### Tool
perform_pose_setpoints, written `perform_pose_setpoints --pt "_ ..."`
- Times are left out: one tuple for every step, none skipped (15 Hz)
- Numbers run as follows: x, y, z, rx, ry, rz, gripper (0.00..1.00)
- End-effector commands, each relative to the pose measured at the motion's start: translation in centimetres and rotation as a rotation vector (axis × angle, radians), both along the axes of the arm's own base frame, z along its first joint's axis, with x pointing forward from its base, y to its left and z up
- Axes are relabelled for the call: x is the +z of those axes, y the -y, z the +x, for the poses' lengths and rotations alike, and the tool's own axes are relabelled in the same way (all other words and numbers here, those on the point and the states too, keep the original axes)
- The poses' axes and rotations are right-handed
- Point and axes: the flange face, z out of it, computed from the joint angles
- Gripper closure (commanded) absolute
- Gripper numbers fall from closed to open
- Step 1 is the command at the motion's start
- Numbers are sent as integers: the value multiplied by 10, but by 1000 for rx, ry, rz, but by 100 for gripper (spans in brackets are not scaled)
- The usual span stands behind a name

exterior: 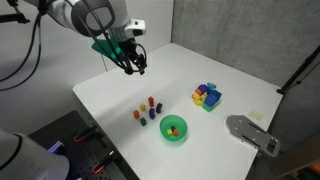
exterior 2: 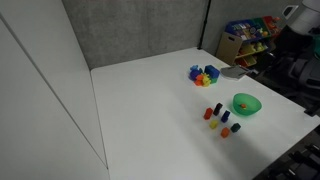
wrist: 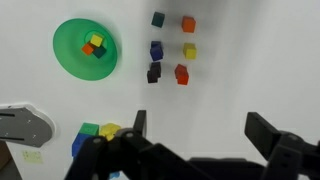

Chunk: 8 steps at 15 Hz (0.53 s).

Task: Put a small orange block in the bowl

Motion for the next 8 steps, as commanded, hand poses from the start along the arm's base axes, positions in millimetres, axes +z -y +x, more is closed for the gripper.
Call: perform_pose_setpoints --pt "-21 5 16 -37 -72 31 0" --pt "-29 6 20 -48 -90 37 0" --pt "-37 7 24 -55 -106 43 0" --pt "-43 8 28 -64 -120 48 0" --pt "-52 9 33 -77 -137 56 0" --pt "-60 10 39 -86 -151 61 0" --pt "-68 10 44 -95 -167 69 0" --pt "-77 9 50 -106 -177 72 0"
